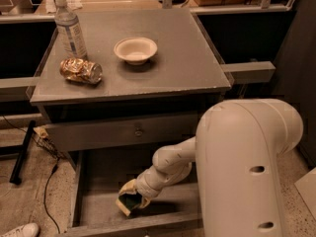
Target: Place sponge into middle drawer
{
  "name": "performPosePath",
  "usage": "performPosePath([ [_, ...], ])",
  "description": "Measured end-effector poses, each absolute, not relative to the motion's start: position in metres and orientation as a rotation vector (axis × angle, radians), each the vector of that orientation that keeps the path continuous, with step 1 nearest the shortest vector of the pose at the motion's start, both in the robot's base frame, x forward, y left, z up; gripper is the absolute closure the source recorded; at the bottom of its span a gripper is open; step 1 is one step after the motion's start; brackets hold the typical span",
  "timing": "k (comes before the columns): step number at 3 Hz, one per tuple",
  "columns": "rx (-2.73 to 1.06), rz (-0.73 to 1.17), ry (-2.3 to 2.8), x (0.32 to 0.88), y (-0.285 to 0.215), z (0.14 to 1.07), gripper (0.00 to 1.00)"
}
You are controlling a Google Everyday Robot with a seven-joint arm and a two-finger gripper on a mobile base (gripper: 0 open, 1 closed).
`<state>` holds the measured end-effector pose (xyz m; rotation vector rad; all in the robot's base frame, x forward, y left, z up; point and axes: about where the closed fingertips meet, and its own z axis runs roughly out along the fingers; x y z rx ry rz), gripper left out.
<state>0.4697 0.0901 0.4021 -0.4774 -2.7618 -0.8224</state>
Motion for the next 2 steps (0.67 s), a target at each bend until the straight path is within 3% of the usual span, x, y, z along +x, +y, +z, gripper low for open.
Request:
performPosePath([
  [2, -0.477, -0.822, -2.762, 0.4696, 0.0901, 0.4021, 0.35],
])
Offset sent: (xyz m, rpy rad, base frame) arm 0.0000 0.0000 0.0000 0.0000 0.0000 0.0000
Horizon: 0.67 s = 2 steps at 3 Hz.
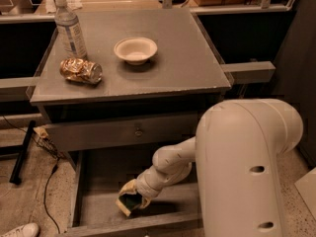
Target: Place sponge into middle drawer
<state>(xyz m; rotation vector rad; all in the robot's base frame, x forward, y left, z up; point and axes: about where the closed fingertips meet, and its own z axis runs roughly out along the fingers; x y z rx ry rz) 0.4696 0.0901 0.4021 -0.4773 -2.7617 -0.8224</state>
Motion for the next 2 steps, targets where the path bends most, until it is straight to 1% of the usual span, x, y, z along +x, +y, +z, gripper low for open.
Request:
performPosePath([
  [1, -0.477, -0.822, -2.762, 0.4696, 0.0901, 0.4021, 0.12],
  [2, -0.477, -0.822, -2.762, 0.4696, 0.0902, 0.402, 0.0],
])
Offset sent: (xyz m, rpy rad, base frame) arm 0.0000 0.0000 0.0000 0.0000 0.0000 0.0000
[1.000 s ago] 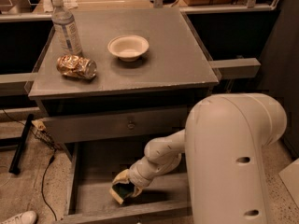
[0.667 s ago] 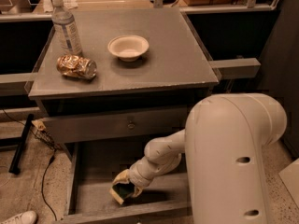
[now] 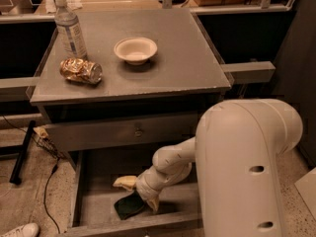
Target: Place sponge into middle drawer
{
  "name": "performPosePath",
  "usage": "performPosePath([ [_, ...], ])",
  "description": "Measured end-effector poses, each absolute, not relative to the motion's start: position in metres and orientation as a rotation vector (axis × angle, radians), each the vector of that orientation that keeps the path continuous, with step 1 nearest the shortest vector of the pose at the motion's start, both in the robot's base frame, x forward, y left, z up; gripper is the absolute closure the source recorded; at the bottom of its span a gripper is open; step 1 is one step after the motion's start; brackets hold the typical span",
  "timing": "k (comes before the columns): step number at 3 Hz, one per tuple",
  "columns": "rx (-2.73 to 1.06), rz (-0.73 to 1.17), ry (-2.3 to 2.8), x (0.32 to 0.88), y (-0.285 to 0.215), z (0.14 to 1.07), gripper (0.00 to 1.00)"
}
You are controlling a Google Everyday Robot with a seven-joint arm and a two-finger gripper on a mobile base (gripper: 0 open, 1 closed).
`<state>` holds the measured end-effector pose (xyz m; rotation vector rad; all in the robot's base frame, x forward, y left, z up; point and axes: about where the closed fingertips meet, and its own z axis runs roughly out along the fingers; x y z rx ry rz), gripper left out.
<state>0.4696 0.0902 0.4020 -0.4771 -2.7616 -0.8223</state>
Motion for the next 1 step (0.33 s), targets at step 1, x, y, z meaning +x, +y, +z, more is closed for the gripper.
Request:
performPosePath([
  [1, -0.477, -0.822, -2.762, 0.4696, 0.0902, 0.402, 0.0],
])
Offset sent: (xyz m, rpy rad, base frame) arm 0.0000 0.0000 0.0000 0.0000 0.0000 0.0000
